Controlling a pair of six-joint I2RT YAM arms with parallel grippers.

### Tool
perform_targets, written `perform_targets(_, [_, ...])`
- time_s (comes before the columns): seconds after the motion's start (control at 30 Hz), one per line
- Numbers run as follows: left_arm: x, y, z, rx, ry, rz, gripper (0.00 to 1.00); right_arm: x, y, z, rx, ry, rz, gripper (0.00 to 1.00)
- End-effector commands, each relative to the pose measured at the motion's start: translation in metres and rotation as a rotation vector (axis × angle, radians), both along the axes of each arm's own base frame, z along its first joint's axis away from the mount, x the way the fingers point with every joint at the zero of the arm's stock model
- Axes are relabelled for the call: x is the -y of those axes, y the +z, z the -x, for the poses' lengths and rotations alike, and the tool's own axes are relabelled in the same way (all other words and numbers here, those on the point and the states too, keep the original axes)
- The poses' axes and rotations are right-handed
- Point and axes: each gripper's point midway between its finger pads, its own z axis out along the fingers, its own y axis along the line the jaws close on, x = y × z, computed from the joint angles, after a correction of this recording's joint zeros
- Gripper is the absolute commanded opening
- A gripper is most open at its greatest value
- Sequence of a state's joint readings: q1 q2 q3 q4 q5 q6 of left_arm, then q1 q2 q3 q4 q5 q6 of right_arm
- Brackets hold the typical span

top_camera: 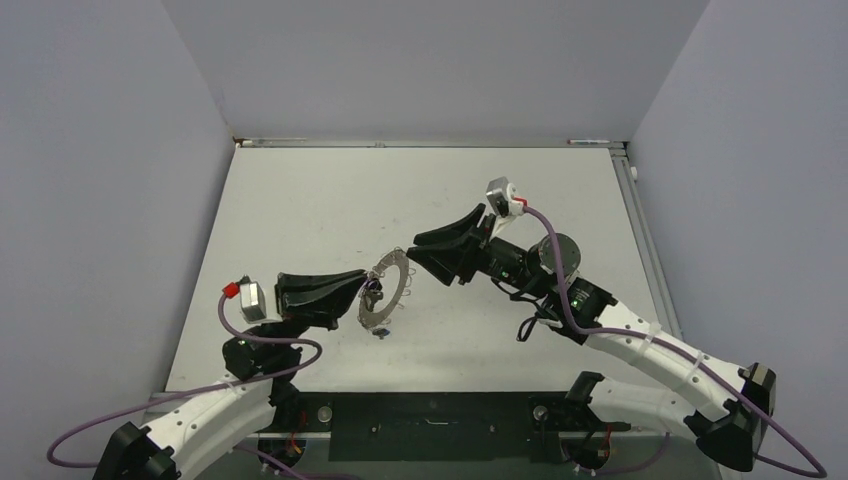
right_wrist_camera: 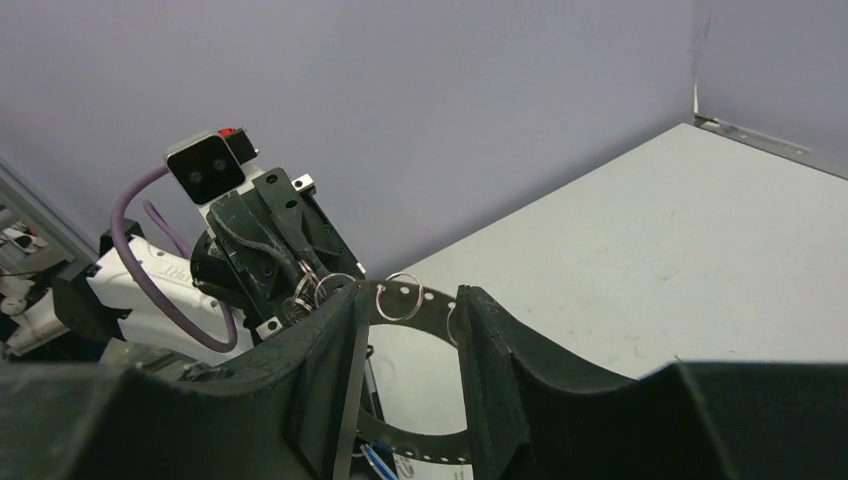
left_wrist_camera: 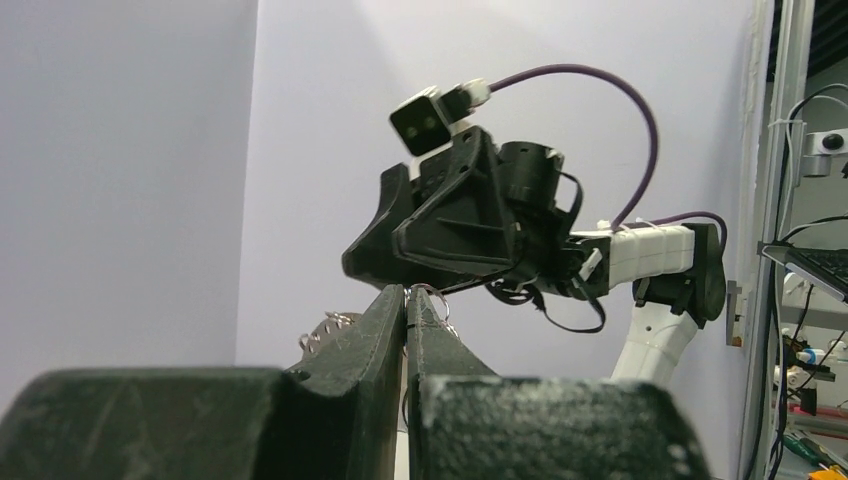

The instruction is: Put the keys on the keyring

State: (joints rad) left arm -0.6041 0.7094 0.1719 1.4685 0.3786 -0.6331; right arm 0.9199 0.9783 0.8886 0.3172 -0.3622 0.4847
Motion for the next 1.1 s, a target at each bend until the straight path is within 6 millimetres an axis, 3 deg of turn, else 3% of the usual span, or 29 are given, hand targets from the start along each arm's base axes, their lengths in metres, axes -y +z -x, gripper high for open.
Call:
perform_targets(0.0, [-0.011,0.024,0.022,0.13,0.011,0.061,0.0,-0.007,0.023,0.016,-0.044,0.142,-0.094,0.38])
perform_targets(0.53, [0.003,0.002,-0.007,0.081,0.102,-0.041,0.0,-0.036,0.007,0.015,-0.143,0.114,0.04,0.34])
perform_targets(0.73, [0.002,-0.001,-0.017,0.062,0.148,-0.046,0.0,-0.035,0.007,0.007,-0.181,0.064,0.048,0.36])
perform_targets(0.87, [0.008,-0.007,-0.019,0.065,0.15,-0.066,0.0,-0.03,-0.01,-0.011,-0.229,-0.046,0.093,0.45])
perform_targets(1.07, [0.014,-0.013,-0.019,0.062,0.148,-0.086,0.0,-0.036,-0.033,-0.01,-0.236,-0.031,0.17,0.41])
